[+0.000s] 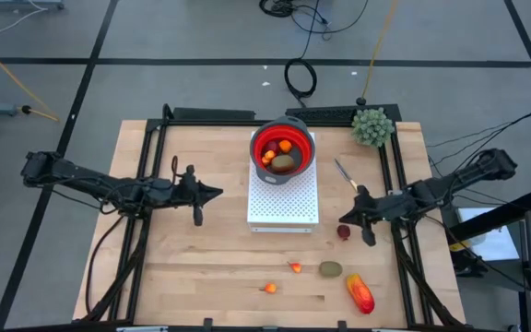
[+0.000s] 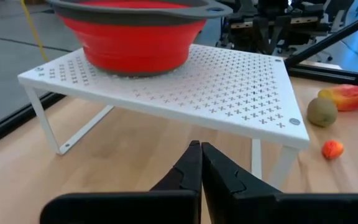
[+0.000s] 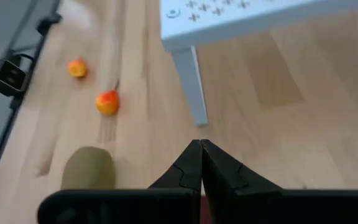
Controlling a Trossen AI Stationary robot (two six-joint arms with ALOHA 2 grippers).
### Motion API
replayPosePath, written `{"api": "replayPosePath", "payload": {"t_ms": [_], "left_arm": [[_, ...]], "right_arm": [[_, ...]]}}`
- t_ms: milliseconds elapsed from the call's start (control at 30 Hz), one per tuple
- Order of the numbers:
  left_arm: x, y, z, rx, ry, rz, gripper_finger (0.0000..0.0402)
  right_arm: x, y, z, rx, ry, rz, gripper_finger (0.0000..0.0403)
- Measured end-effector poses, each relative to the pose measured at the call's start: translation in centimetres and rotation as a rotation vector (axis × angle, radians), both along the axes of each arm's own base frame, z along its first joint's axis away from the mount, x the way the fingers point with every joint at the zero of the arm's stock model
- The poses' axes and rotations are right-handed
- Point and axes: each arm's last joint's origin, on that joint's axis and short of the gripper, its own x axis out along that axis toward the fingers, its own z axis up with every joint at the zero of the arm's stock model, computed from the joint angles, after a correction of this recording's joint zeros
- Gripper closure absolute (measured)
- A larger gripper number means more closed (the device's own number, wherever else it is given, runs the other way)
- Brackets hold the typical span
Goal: Pick & Place Fruit
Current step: Put the red pomegranate into the red strainer bowl
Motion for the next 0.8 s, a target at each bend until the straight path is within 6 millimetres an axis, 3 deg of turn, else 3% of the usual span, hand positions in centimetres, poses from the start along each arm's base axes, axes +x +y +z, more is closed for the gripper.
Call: {"api": "replayPosePath", "payload": {"t_ms": [400,800], "left_arm": [[-0.1,-0.7,0.1,0.049,-0.014,-0.055,0.0396],[-0.2,-1.6,0.1,0.051,-0.015,-0.11,0.0393]], "right_arm": [[1.9,1.7,1.6,0.062,0.346,-0.119,0.0403],[3.0,2.9,0.1,0.199,0.595,-0.262,0.0403]]}}
